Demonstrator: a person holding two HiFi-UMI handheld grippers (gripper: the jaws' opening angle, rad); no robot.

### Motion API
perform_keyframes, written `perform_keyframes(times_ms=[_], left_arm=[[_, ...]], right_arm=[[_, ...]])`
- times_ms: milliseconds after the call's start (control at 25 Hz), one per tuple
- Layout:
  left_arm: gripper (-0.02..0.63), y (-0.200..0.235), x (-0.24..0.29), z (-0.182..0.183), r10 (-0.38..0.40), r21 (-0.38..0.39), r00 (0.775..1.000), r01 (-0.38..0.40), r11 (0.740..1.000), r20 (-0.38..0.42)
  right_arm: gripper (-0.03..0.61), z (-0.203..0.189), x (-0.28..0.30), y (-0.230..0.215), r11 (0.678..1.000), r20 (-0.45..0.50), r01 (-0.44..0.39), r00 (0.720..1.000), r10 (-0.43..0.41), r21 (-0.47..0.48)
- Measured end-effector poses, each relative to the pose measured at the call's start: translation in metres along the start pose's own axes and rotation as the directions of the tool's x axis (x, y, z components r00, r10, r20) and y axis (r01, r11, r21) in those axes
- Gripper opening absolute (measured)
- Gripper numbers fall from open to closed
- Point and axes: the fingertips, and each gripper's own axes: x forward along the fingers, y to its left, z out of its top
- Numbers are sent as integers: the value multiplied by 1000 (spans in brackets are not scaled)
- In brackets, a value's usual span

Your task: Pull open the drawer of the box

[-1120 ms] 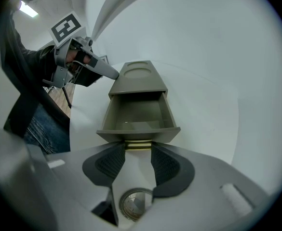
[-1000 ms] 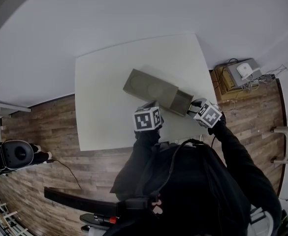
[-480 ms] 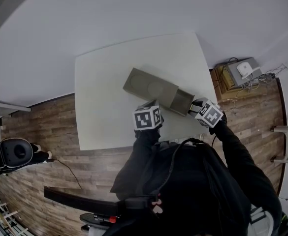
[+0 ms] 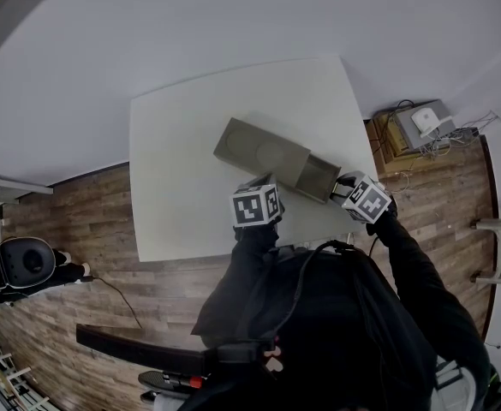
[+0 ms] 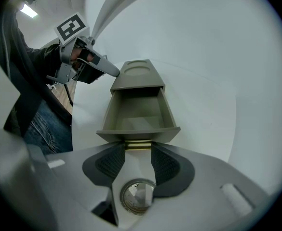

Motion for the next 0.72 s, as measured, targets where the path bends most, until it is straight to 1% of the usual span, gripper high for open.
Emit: perform_keyframes(times_ms=[720], left_arm=[[-6,0,0,-1,-2,2,1000,2,1000,-2]], right_arm=[[163,-11,-5,0,1000,-2,7,1000,-7,7]])
